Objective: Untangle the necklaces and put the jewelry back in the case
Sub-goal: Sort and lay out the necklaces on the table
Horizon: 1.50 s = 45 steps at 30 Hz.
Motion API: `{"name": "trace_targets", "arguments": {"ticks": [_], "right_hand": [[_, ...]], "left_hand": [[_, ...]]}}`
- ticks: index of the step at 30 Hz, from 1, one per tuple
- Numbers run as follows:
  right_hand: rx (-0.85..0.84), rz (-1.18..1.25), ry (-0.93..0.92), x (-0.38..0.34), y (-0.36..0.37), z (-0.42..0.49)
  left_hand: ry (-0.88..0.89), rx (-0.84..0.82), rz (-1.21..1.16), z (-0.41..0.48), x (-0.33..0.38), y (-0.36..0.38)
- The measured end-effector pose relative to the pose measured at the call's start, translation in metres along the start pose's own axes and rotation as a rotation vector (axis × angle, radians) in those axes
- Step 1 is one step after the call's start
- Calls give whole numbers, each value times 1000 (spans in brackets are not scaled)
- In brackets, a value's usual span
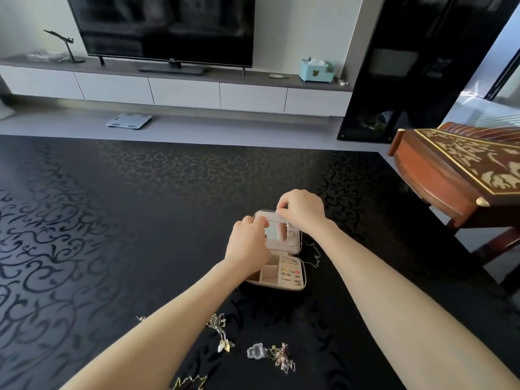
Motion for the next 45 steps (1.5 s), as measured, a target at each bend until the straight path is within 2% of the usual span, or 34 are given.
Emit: {"name": "trace_targets", "arguments": {"ticks": [6, 10, 12, 15, 18, 20, 21, 24, 28, 37, 45], "right_hand": [[187, 103, -178, -13, -44, -42], [112, 222, -217, -13, -67, -74], [24, 247, -220, -13, -67, -90], [-109, 209, -230, -15, -59, -112], [-216, 218, -240, -12, -55, -125], [-148, 234, -212, -1, -71, -121], [-90, 246, -189, 5, -83, -117], [27, 326, -134, 22, -116, -109], [58, 484, -132, 23, -144, -104], [107, 700, -195, -9, -187, -90], [165, 776, -202, -40, -190, -66]], "left_hand": [[-115, 267, -99, -15, -10, -28], [4, 348, -113, -20, 0, -50], [41, 331, -239, -22, 1, -55], [0, 218, -578, -24, -3, -47], [-50, 84, -707, -22, -3, -36], [-86, 5, -574, -18, -3, -26], [-82, -13, -406, -14, -4, -23], [84, -13, 110, -4, 9, -19], [239, -22, 448, -2, 30, -15], [206, -26, 530, -8, 36, -10], [183, 72, 427, -18, 27, -6]]}}
Point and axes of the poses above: each hand's wrist, its own z-axis towards the middle knuckle, its own y-axis out of the palm, x = y × z, the point moved 10 cm from there along z, towards the middle knuckle, and after that the axes turned 9 degrees about y, right-handed, at the moved point
